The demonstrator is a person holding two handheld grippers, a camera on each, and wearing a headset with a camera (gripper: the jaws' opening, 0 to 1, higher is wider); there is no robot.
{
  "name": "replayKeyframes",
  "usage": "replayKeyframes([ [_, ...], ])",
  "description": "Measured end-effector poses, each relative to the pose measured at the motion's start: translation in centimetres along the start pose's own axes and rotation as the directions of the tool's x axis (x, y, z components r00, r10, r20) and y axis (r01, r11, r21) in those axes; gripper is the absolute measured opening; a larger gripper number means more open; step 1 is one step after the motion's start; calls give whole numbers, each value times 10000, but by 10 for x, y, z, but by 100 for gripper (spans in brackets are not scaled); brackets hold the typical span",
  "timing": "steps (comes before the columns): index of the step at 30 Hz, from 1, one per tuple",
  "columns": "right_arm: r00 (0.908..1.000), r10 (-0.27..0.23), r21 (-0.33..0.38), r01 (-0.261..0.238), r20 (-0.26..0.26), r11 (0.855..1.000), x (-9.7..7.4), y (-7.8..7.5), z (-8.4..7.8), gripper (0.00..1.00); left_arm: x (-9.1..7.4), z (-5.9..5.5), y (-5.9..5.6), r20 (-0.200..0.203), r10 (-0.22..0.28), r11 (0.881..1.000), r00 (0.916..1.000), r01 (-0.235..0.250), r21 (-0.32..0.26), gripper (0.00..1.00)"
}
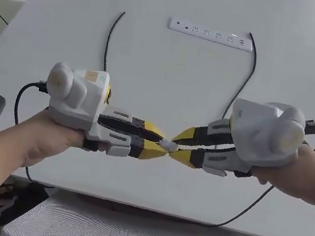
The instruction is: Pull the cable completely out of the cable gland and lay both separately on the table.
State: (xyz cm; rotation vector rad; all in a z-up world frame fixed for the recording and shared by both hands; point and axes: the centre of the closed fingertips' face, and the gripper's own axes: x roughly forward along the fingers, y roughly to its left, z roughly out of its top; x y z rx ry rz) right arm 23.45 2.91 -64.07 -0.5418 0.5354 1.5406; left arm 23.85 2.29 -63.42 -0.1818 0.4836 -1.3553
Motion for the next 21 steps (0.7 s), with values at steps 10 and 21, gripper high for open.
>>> replayKeyframes([
  [10, 9998, -165, 452, 168, -71, 9988, 3, -3, 2, 9, -1, 5, -1, 193, -48, 9999, 9998, 46, 89, 15],
  [21, 9868, -1567, 2342, 1429, 409, 9616, -12, -12, 2, 21, -4, 3, 6, 146, 143, 9993, 9998, -148, 354, 15],
])
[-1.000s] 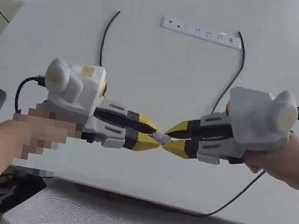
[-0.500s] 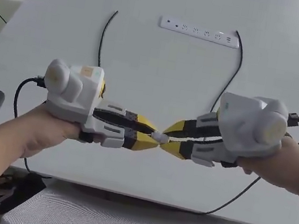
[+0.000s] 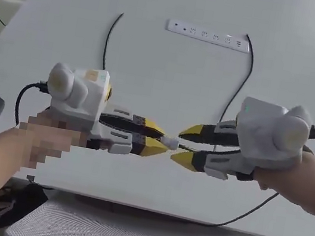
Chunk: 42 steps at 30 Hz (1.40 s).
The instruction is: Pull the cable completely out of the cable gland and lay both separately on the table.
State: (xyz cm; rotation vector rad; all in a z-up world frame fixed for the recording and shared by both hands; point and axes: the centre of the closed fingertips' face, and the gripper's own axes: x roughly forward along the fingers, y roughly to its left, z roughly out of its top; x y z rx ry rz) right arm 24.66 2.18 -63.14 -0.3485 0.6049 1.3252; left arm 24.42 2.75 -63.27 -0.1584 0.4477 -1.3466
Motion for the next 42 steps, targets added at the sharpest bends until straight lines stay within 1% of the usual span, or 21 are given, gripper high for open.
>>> replayKeyframes([
  [1, 9991, -414, -132, 414, -29, 9991, -2, -5, -2, 21, 0, 0, 0, -6, -7, 10000, 10000, 7, 4, 15],
  [3, 9914, -1274, -469, 1259, -295, 9909, -6, -13, -11, 21, 0, 0, 2, -27, 37, 10000, 10000, -37, 4, 15],
  [6, 9814, -1911, -425, 1902, -176, 9808, -10, -16, -13, 21, -1, 1, 4, -1, 67, 10000, 10000, -67, -52, 15],
  [7, 9722, -2327, -509, 2312, -256, 9716, -11, -19, -16, 20, -1, 2, 5, 14, 77, 10000, 10000, -77, -47, 15],
  [10, 9561, -2918, -968, 2882, -256, 9527, -13, -22, -17, 14, -2, 3, 5, 60, 65, 10000, 10000, -65, -58, 15],
  [11, 9581, -2858, -843, 2831, -208, 9554, -10, -17, -17, 13, -3, 3, 6, 71, 69, 10000, 10000, -69, -44, 15],
  [12, 9558, -2932, -811, 2907, -205, 9534, -9, -17, -17, 13, -3, 3, 6, 75, 70, 10000, 9999, -70, -29, 15],
  [13, 9505, -3101, -862, 3072, -215, 9477, -8, -18, -18, 13, -4, 4, 7, 83, 75, 10000, 9999, -74, -63, 15],
  [16, 9483, -3158, -1211, 3099, -325, 9430, -5, -13, -18, 12, -4, 3, 9, 56, 88, 9999, 9999, -87, -142, 15],
  [18, 9426, -3305, -1650, 3191, -467, 9333, -4, -13, -19, 12, -3, 3, 8, 0, 76, 9999, 10000, -76, -114, 15],
  [23, 9300, -3647, -1912, 3504, -450, 9169, 0, -14, -18, 10, 0, 4, 7, 7, 57, 9999, 10000, -57, -144, 15],
  [27, 9281, -3698, -2146, 3526, -444, 9108, 5, -10, -17, 8, 2, 2, 7, -56, 93, 9998, 9999, -94, -147, 15],
  [29, 9212, -3863, -2368, 3658, -453, 9001, 5, -11, -16, 5, 2, 2, 7, -91, 90, 9998, 9999, -92, -158, 15],
  [30, 9151, -4006, -2556, 3766, -472, 8904, 4, -13, -16, 4, 2, 1, 7, -97, 100, 9998, 9999, -102, -159, 15],
  [32, 9171, -3961, -2629, 3717, -448, 8903, 5, -13, -15, 3, 3, 2, 8, -58, 146, 9997, 9999, -147, -191, 15],
  [34, 9138, -4043, -2651, 3804, -399, 8860, 5, -13, -13, 2, 3, 3, 9, 6, 188, 9997, 9998, -187, -180, 15],
  [36, 9113, -4100, -2901, 3827, -376, 8772, 7, -12, -12, 2, 3, 4, 9, 5, 200, 9996, 9998, -200, -192, 15],
  [37, 9068, -4187, -3241, 3821, -490, 8654, 7, -13, -13, 1, 4, 3, 10, -51, 215, 9997, 9998, -216, -139, 15],
  [38, 9053, -4217, -3334, 3826, -507, 8616, 8, -13, -13, 1, 4, 3, 10, -53, 225, 9996, 9997, -226, -154, 15],
  [40, 9042, -4239, -3323, 3845, -524, 8612, 9, -13, -13, 1, 4, 3, 10, -71, 249, 9995, 9997, -250, -187, 15],
  [42, 9069, -4176, -3182, 3804, -554, 8683, 8, -13, -14, 0, 4, 2, 10, -105, 254, 9996, 9996, -255, -154, 15],
])
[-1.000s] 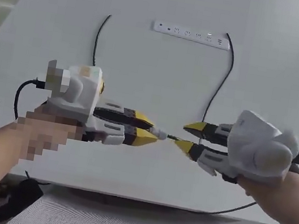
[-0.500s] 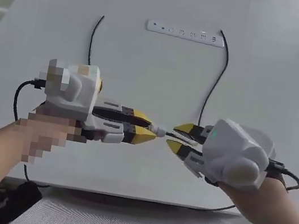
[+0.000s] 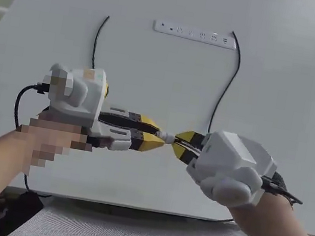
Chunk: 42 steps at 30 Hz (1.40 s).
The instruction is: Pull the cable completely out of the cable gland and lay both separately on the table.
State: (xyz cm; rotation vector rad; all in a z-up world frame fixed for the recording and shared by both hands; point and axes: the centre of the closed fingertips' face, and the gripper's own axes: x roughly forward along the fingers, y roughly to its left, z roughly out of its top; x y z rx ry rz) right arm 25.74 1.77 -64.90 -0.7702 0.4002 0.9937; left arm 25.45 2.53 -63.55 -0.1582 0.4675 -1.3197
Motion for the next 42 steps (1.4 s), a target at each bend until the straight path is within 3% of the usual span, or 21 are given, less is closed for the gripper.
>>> replayKeyframes([
  [13, 9997, 228, -173, -229, -87, 9996, 1, 3, -7, 0, 3, -5, -1, -122, 177, 9998, 9998, -177, 42, 15],
  [21, 9998, 218, 475, -220, 34, 9986, 0, -5, -13, 0, 3, -3, 3, 5, 228, 9997, 9997, -228, -46, 15],
  [35, 9997, 195, 805, -204, 118, 9965, 3, -7, -19, 0, 8, -3, 6, 28, 312, 9993, 9995, -311, -190, 15],
  [42, 9999, 82, 1173, -70, -101, 9931, 2, -13, -31, 0, 6, -2, 8, 145, 380, 9988, 9992, -375, -323, 15],
])
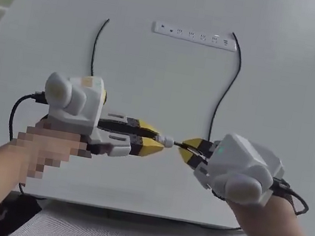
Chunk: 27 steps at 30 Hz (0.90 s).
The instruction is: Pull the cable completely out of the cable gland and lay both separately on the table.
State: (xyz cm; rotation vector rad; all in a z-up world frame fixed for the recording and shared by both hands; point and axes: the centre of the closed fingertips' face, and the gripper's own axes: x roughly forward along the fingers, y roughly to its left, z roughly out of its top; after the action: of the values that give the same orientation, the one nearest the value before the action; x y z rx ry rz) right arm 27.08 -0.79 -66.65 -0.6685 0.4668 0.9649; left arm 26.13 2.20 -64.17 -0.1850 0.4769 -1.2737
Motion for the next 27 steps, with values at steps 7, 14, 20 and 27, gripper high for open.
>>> replayKeyframes([
  [7, 9992, -309, 641, 325, -269, 9974, 0, -7, -16, 0, 0, 1, -1, 41, 43, 10000, 10000, -43, 9, 15],
  [14, 9941, -801, 1830, 924, -735, 9788, 1, -17, -36, 0, 1, 0, -3, 46, 45, 10000, 10000, -45, -4, 15],
  [20, 9947, -856, 3011, 990, -572, 9485, 4, -17, -43, 0, 4, -1, -5, -10, 74, 9999, 10000, -73, 74, 15],
  [27, 9930, -981, 3170, 1141, -661, 9415, 7, -14, -45, 0, 5, -4, -5, -92, 139, 9999, 9999, -139, 92, 15],
])
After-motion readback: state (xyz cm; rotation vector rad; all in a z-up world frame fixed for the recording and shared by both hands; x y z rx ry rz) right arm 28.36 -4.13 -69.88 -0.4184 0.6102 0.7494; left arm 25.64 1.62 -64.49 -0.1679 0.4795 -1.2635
